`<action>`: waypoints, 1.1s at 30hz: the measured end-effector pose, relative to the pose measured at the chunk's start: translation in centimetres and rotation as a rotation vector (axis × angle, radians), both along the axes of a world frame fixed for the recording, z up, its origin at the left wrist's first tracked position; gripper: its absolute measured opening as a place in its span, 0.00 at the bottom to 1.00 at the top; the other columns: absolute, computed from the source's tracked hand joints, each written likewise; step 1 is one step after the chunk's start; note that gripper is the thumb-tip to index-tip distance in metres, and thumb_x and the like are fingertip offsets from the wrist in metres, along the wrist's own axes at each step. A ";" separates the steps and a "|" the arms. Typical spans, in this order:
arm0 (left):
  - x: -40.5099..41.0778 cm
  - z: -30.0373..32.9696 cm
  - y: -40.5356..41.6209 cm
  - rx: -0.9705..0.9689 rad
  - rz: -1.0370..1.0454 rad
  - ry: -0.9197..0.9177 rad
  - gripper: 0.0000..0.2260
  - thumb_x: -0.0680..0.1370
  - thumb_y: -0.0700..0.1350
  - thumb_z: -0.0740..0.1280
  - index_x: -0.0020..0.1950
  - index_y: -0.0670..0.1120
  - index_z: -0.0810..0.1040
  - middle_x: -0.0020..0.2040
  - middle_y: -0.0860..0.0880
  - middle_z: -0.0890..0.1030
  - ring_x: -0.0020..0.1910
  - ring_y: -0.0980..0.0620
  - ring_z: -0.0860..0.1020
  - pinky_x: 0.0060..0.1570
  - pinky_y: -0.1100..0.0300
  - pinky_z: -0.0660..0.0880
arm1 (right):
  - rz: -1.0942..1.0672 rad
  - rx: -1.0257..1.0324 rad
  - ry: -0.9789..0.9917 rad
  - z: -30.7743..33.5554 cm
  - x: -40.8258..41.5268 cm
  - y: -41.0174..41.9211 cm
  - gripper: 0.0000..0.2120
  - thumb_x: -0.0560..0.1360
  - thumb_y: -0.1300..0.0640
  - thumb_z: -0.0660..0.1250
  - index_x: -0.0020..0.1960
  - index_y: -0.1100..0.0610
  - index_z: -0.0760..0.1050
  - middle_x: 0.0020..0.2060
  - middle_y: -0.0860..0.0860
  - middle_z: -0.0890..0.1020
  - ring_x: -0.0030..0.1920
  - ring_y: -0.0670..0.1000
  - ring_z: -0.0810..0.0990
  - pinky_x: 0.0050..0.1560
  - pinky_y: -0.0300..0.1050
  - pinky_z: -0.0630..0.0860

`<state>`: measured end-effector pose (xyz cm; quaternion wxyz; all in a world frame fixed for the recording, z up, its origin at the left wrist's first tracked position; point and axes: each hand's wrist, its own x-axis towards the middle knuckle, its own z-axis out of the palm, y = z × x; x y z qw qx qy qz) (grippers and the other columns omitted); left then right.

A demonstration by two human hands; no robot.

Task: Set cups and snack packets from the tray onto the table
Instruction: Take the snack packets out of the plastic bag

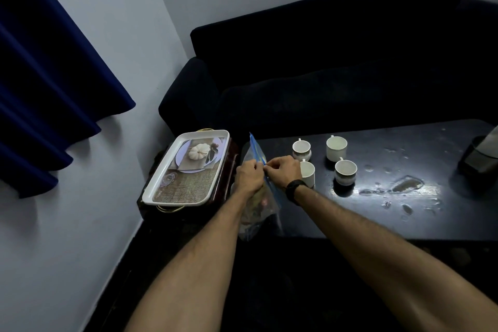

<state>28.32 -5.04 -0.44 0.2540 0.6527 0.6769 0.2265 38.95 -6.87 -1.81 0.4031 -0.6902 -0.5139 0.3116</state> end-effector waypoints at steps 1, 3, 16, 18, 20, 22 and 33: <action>0.1 0.0 -0.1 0.023 0.022 0.013 0.14 0.82 0.48 0.58 0.43 0.42 0.77 0.46 0.38 0.81 0.41 0.45 0.76 0.38 0.57 0.68 | -0.020 0.000 -0.011 0.3 -0.3 -0.1 0.09 0.70 0.52 0.69 0.43 0.56 0.86 0.40 0.54 0.87 0.45 0.53 0.85 0.50 0.46 0.80; 0.2 0.0 -0.3 0.043 0.059 0.020 0.16 0.82 0.47 0.58 0.47 0.37 0.79 0.47 0.37 0.80 0.41 0.46 0.75 0.37 0.57 0.66 | -0.050 -0.004 -0.038 0.9 -0.9 -0.2 0.10 0.69 0.52 0.68 0.43 0.55 0.86 0.39 0.54 0.87 0.44 0.54 0.85 0.49 0.46 0.81; -1.0 0.1 -1.2 0.079 0.034 0.053 0.13 0.81 0.43 0.58 0.39 0.39 0.74 0.36 0.42 0.74 0.36 0.47 0.71 0.29 0.57 0.60 | -0.078 -0.118 -0.100 1.8 -1.7 -0.4 0.10 0.67 0.54 0.66 0.38 0.60 0.83 0.36 0.58 0.83 0.42 0.60 0.83 0.39 0.45 0.77; -1.5 -0.2 -1.3 0.102 0.001 0.065 0.14 0.80 0.44 0.58 0.38 0.39 0.72 0.37 0.40 0.74 0.36 0.46 0.71 0.31 0.56 0.60 | -0.045 -0.135 -0.092 1.2 -1.1 -0.1 0.09 0.69 0.57 0.66 0.40 0.59 0.84 0.40 0.57 0.86 0.45 0.58 0.84 0.43 0.45 0.78; -2.1 -0.3 -1.1 0.095 -0.045 0.068 0.13 0.80 0.45 0.58 0.37 0.42 0.70 0.35 0.43 0.73 0.36 0.46 0.71 0.35 0.56 0.61 | 0.000 -0.111 -0.096 1.1 -0.9 0.1 0.08 0.70 0.55 0.68 0.42 0.57 0.84 0.42 0.55 0.86 0.46 0.56 0.84 0.46 0.45 0.79; -2.5 -0.2 -0.8 0.072 -0.094 0.050 0.14 0.80 0.46 0.59 0.34 0.45 0.68 0.34 0.45 0.73 0.36 0.46 0.74 0.33 0.56 0.64 | 0.052 -0.107 -0.120 1.3 -0.8 0.4 0.09 0.69 0.49 0.70 0.43 0.54 0.83 0.43 0.53 0.86 0.47 0.55 0.84 0.47 0.45 0.79; -6.2 1.0 0.1 0.055 0.159 0.154 0.13 0.77 0.48 0.60 0.34 0.44 0.72 0.34 0.46 0.74 0.31 0.50 0.71 0.31 0.60 0.64 | -0.138 -0.158 -0.181 1.6 2.9 0.5 0.10 0.69 0.54 0.67 0.47 0.57 0.81 0.48 0.60 0.82 0.56 0.61 0.78 0.50 0.48 0.77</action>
